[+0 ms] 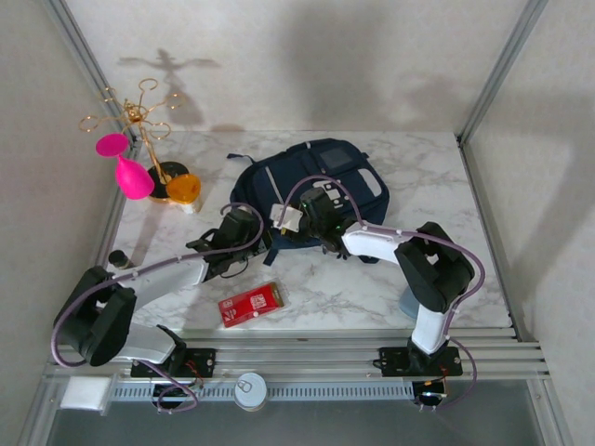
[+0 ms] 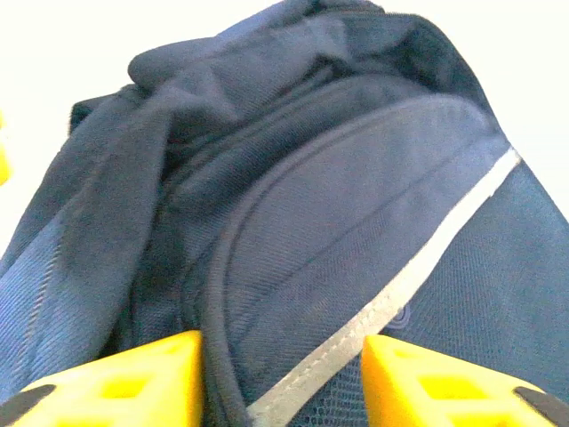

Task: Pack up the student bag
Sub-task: Unzip the student bag at the center of the table.

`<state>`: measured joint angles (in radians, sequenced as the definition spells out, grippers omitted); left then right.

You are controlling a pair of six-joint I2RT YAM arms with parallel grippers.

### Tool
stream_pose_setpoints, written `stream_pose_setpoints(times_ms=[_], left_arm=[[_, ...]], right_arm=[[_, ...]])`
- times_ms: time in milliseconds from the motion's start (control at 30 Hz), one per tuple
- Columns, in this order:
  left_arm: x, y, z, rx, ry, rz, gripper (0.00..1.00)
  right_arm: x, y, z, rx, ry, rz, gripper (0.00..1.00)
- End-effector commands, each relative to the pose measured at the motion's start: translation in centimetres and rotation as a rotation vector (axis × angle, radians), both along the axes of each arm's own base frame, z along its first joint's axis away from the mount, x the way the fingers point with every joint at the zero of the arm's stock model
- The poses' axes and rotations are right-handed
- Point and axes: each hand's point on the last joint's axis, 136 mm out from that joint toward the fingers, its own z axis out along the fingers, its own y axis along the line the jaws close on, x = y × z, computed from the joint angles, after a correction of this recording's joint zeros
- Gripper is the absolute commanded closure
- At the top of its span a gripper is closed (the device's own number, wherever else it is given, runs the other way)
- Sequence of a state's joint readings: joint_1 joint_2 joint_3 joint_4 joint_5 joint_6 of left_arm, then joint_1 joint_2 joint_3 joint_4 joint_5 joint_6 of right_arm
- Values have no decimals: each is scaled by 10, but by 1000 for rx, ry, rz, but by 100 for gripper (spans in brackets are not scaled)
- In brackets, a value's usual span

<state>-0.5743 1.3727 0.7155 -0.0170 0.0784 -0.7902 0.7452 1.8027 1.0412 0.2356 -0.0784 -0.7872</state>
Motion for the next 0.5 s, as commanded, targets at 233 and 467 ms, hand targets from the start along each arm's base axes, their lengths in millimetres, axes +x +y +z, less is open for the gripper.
stream_pose_setpoints(times_ms=[233, 467], left_arm=[[60, 18, 42, -62, -66, 142, 73], [60, 10, 12, -118, -44, 127, 78]], right_arm=[[23, -17, 85, 230, -128, -79, 99], [19, -27, 123, 395, -88, -132, 100]])
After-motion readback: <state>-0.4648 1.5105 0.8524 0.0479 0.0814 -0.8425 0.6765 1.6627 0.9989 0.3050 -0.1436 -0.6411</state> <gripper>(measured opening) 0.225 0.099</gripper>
